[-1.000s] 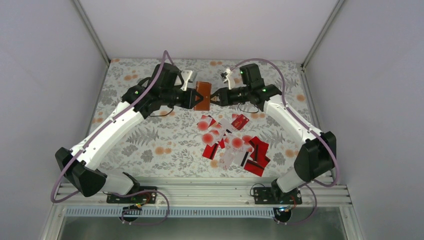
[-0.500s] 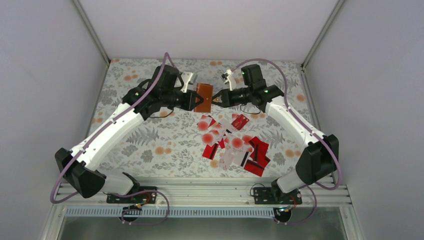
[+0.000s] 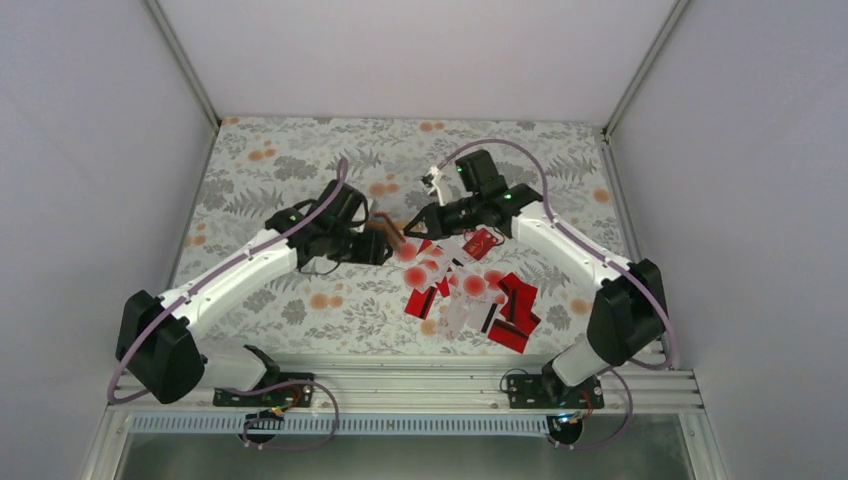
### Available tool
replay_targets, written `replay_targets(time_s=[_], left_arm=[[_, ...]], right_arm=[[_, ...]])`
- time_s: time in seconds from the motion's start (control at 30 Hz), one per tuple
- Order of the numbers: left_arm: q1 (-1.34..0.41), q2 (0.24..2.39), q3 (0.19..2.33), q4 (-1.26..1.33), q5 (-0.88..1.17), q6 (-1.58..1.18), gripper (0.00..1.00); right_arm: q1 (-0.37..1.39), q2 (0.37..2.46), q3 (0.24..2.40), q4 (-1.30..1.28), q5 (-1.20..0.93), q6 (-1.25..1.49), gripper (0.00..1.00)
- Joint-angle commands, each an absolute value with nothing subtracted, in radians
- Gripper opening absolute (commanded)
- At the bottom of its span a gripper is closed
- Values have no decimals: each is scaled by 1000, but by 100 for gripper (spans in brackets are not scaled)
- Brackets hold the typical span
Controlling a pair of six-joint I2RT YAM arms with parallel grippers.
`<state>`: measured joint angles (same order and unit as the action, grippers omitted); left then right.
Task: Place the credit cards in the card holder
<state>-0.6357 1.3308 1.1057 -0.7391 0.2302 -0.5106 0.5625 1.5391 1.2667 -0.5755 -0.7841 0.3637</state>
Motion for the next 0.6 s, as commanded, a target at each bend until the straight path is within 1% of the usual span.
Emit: replay_targets(time_s=[0.0,0.03,0.13,0.23,0.4,0.57], left_arm=[[-630,1265,1024,-784,108,-562,74],[-630,1262,1009,-801,83,-571,76],[-630,1241,987,-842,23,-595,78],[-630,1206,971,-835,21,-604,79],[-630,1194,958,-861,-4,-603,78],[-630,1171,993,-931,-56,-620,75]], right_arm=[[628,1620,1245,-541,-754,424,4],[640,1644,1251,-551,-740,431,4],[657,1739,1299,-613,-693,455,4],[661,1800,1313,-630,-720,464,4],[661,1869,1340,-597,-849,467,4],[660,1933,1391,-543,-1006,486,4]])
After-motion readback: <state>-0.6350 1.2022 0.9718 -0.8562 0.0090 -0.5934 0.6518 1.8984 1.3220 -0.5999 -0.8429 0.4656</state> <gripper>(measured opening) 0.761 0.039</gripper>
